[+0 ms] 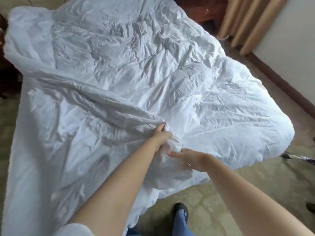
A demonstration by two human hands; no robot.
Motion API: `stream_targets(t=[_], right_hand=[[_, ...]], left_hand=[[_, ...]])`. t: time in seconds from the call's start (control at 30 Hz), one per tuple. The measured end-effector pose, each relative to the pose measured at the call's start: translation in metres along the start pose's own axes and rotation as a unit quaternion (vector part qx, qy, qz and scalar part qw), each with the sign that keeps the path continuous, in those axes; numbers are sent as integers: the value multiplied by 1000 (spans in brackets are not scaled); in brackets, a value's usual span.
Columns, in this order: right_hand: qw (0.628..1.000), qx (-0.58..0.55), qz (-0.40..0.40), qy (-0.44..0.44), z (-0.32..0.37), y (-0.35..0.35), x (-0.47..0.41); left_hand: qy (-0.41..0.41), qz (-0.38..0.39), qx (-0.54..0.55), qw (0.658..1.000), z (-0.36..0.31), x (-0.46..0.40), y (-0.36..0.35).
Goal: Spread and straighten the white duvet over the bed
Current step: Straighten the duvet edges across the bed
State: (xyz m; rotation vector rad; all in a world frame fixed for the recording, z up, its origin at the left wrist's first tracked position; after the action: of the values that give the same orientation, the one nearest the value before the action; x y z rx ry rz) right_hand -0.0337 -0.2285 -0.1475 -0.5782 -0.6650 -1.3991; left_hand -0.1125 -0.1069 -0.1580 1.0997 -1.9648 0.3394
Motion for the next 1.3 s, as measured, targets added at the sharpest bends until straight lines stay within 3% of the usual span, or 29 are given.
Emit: stream_targets(t=[0.1, 0.17, 0.27, 0.4, 0.53, 0.6, 0.67, 0.73, 0.8, 0.87, 0.93, 1.0, 1.13, 1.3], right_hand=[[992, 2, -103, 74, 13, 16, -12], [982, 72, -142, 102, 20, 18, -19], [971, 197, -125, 48, 10, 8, -32], [950, 267, -161, -1, 12, 1, -39], [985, 104, -134, 31, 41, -25, -38], [990, -28, -122, 68, 66, -37, -31], [967, -186, -150, 91, 88, -39, -16], [946, -247, -181, 107, 95, -33, 0], [937, -259, -196, 127, 94, -27, 18], [943, -206, -217, 145, 86, -18, 31], [963, 36, -229, 141, 72, -9, 43], [941, 202, -243, 117, 52, -8, 47], [937, 223, -231, 141, 60, -40, 55], [916, 157, -305, 208, 96, -41, 70]], left_hand=[[48, -17, 129, 990, 4, 3, 6], [36, -73, 142, 987, 17, 5, 21], [-9, -170, -82, 982, 44, 15, 46], [0, -102, -316, 943, 95, 30, 63], [21, -70, -494, 867, 133, 45, 59], [37, -119, -495, 860, 144, 51, 62], [27, -187, -454, 871, 146, 61, 71], [28, -244, -416, 876, 147, 72, 85], [19, -300, -441, 846, 145, 86, 94], [9, -342, -477, 809, 141, 99, 98], [12, -341, -492, 801, 142, 110, 104], [23, -344, -503, 793, 150, 123, 114], [12, -402, -521, 753, 156, 159, 147], [-100, -470, -491, 727, 123, 193, 182]])
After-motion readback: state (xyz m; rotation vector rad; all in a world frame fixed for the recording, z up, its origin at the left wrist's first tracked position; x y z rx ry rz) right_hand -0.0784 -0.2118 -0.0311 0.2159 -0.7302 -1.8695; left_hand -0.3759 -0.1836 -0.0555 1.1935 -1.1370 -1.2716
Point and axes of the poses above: each hand's wrist, its own x-axis away from the middle knuckle, its own y-axis out of the back of the hand, z = x × y, the point moved 4 cm from there along -x, towards the middle knuckle, and after that the axes turned 13 degrees about y, right-handed, at the moved point
